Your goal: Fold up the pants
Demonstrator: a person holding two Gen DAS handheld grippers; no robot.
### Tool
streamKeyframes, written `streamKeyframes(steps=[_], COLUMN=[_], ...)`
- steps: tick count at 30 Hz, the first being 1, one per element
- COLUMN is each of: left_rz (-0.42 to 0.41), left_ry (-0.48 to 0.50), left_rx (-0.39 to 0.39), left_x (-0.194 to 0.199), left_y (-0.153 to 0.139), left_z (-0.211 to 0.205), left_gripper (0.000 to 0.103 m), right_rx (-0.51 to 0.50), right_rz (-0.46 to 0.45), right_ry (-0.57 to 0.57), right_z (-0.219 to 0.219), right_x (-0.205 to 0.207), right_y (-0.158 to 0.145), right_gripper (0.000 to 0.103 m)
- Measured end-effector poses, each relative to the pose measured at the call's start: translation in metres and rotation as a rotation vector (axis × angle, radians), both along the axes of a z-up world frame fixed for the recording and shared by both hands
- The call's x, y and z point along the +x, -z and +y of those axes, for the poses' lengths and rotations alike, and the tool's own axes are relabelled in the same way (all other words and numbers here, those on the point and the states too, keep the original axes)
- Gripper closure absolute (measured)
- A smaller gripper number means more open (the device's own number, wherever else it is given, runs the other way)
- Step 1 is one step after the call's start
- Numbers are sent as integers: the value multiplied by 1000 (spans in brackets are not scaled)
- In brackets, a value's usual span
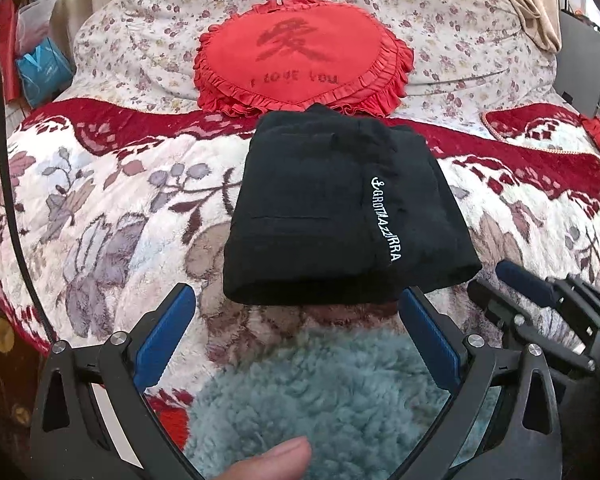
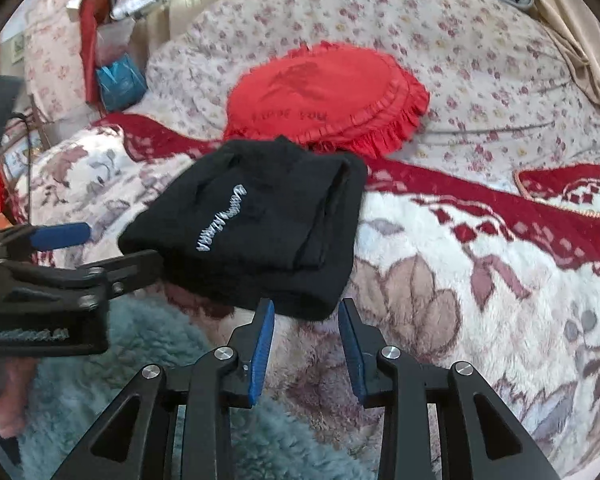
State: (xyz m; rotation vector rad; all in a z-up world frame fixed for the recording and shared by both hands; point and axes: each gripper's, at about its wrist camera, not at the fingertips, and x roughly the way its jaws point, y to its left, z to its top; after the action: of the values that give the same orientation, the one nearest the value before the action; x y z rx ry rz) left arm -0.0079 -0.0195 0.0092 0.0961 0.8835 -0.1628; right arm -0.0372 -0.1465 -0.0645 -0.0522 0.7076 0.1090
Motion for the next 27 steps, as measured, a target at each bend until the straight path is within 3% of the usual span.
streamKeyframes(steps=[13, 27], left_rz=[10, 20], left_ry=[-6, -7], left_rx=[-6, -10], left_x=[0, 1], left_y=[1, 3], left_z=[0, 0], left_gripper=[1, 1], right_rx=[63, 59], right_rz=[-16, -13], right_ry=[26, 21], right_z=[-14, -11], right_x=[-2, -3], right_y=[-2, -1], right_gripper=[71, 71])
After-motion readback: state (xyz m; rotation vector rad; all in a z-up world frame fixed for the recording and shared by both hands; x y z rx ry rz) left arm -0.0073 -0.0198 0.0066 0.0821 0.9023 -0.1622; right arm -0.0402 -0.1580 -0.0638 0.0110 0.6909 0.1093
